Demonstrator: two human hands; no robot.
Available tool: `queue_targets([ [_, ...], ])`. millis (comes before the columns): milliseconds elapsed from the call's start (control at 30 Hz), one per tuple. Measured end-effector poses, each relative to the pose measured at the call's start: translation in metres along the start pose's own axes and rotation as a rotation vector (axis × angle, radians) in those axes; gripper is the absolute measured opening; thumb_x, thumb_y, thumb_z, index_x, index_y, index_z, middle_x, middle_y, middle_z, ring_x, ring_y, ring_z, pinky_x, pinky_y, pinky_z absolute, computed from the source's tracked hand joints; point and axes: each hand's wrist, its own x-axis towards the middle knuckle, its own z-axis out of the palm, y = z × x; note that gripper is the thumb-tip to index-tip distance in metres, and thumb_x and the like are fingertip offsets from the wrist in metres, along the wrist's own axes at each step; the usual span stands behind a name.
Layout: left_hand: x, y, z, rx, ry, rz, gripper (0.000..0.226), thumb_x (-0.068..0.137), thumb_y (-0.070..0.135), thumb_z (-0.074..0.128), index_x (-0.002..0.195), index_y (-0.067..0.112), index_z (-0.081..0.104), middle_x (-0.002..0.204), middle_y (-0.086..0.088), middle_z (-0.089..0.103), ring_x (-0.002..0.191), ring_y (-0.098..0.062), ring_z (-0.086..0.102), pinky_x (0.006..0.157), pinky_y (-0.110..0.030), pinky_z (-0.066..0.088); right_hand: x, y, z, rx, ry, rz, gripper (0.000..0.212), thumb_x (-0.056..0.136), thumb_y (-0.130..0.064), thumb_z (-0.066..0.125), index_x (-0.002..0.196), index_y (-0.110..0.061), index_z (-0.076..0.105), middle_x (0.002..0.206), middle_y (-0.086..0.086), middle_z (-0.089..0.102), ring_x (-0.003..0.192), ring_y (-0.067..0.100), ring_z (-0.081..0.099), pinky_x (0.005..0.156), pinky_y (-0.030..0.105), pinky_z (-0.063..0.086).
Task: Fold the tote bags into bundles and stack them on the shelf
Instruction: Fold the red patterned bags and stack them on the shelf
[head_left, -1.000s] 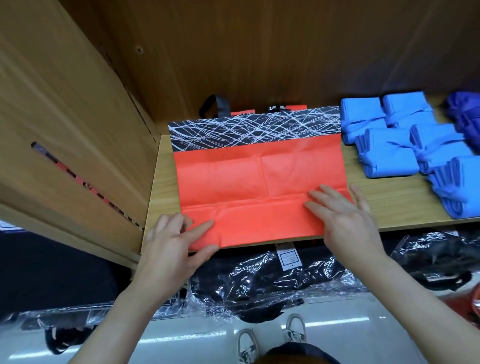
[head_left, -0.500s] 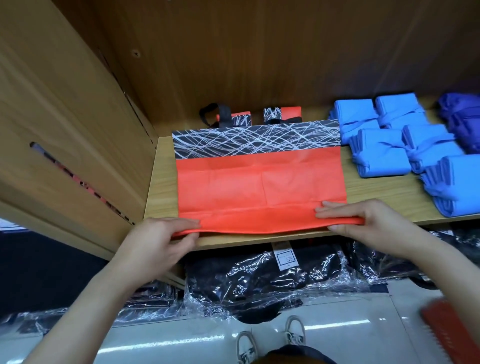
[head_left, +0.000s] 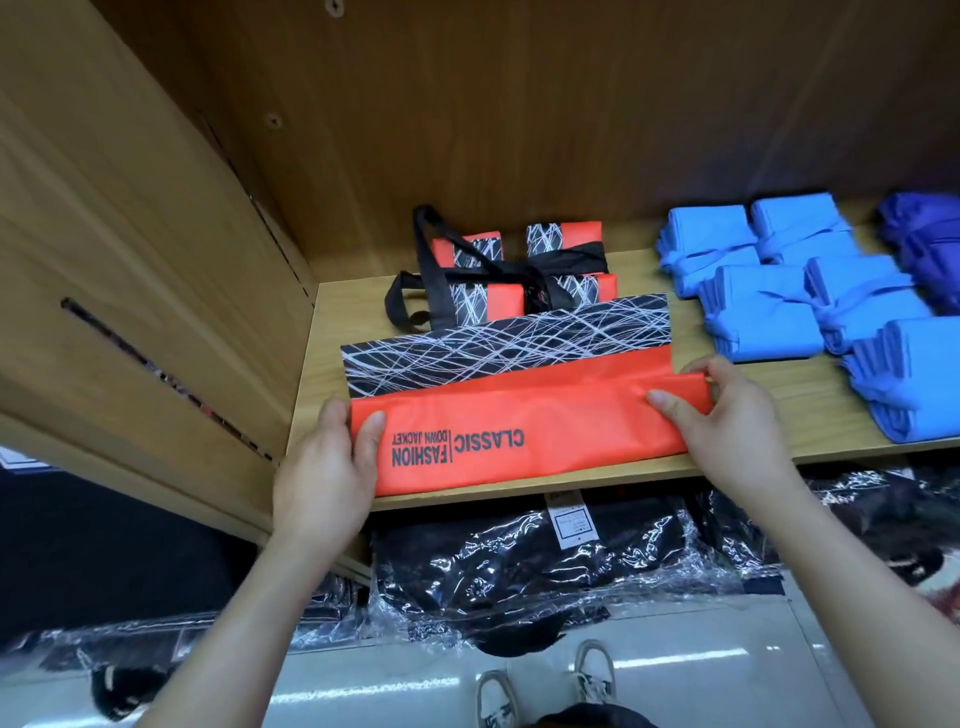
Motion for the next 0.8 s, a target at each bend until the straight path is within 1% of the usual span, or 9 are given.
queue_targets([
  [100,-0.007,0.0,0.004,0.147,0.023,-0.014,0.034,0.098,0.046,0.037,0.095,0.012,0.042,0.074,-0.016,0.061,0.071,-0.041,0.061,0.058,-0.037,0.037,-0.005,-0.007,0.007,-0.233,-0.001,-0.023,0.036,0.09,-0.046,0.061,0.114,-0.02,0.053,0.076,0.013,0.064,0.078,0.038,0.061,0.068,0.041,0.046],
  [200,-0.01,0.001,0.005,0.218,0.038,-0.016,0.038,0.098,0.046,0.035,0.098,0.01,0.046,0.07,-0.016,0.062,0.067,-0.04,0.062,0.056,-0.038,0.04,-0.003,-0.01,0.012,-0.397,0.0,-0.029,0.04,0.096,-0.051,0.047,0.123,-0.021,0.048,0.086,0.02,0.068,0.084,0.042,0.064,0.07,0.042,0.045],
  [500,-0.014,0.0,0.004,0.294,0.072,-0.015,0.033,0.097,0.042,0.046,0.085,0.011,0.046,0.062,-0.012,0.059,0.057,-0.037,0.06,0.051,-0.033,0.036,0.017,-0.019,0.018,-0.637,-0.05,0.031,0.047,0.1,-0.051,0.033,0.109,-0.009,0.052,0.097,0.021,0.068,0.093,0.04,0.065,0.071,0.039,0.042],
  [600,-0.01,0.004,-0.001,0.263,0.124,0.054,0.023,0.091,0.033,0.06,0.09,0.011,0.053,0.085,-0.009,0.057,0.078,-0.035,0.058,0.057,-0.04,0.046,0.023,-0.022,0.019,-0.667,-0.06,0.053,0.052,0.101,-0.051,0.03,0.109,-0.008,0.058,0.104,0.02,0.068,0.098,0.039,0.064,0.075,0.038,0.045],
  [633,-0.009,0.005,-0.002,0.244,0.136,0.129,0.02,0.087,0.024,0.066,0.099,0.011,0.057,0.097,-0.01,0.056,0.088,-0.035,0.056,0.064,-0.045,0.05,0.025,-0.023,0.019,-0.675,-0.071,0.062,0.054,0.101,-0.051,0.029,0.109,-0.008,0.06,0.105,0.02,0.067,0.099,0.038,0.064,0.077,0.038,0.046],
  [667,-0.008,0.007,-0.001,0.23,0.111,0.223,0.027,0.084,0.019,0.07,0.109,0.013,0.06,0.108,-0.009,0.057,0.096,-0.033,0.055,0.073,-0.048,0.053,0.026,-0.024,0.019,-0.683,-0.078,0.068,0.055,0.101,-0.052,0.028,0.11,-0.008,0.061,0.106,0.019,0.067,0.1,0.038,0.064,0.079,0.039,0.047],
  [700,-0.007,0.007,0.001,0.204,0.033,0.339,0.033,0.084,0.021,0.07,0.116,0.018,0.062,0.117,-0.005,0.058,0.104,-0.03,0.055,0.08,-0.048,0.054,0.026,-0.024,0.019,-0.685,-0.078,0.068,0.056,0.101,-0.052,0.028,0.11,-0.008,0.061,0.106,0.019,0.067,0.1,0.038,0.064,0.079,0.039,0.047],
  [767,-0.008,0.01,0.002,0.186,-0.17,0.478,0.039,0.089,0.048,0.056,0.122,0.029,0.063,0.13,0.005,0.06,0.117,-0.021,0.056,0.094,-0.046,0.051,0.024,-0.023,0.021,-0.681,-0.06,0.058,0.054,0.101,-0.052,0.029,0.109,-0.009,0.06,0.103,0.019,0.068,0.097,0.039,0.064,0.076,0.039,0.046],
  [800,-0.011,0.011,0.002,0.206,-0.257,0.487,0.051,0.088,0.061,0.046,0.126,0.031,0.062,0.135,0.008,0.058,0.123,-0.018,0.054,0.102,-0.045,0.047,0.023,-0.021,0.022,-0.675,-0.049,0.055,0.051,0.1,-0.051,0.03,0.108,-0.01,0.058,0.101,0.019,0.068,0.095,0.039,0.064,0.074,0.039,0.045],
])
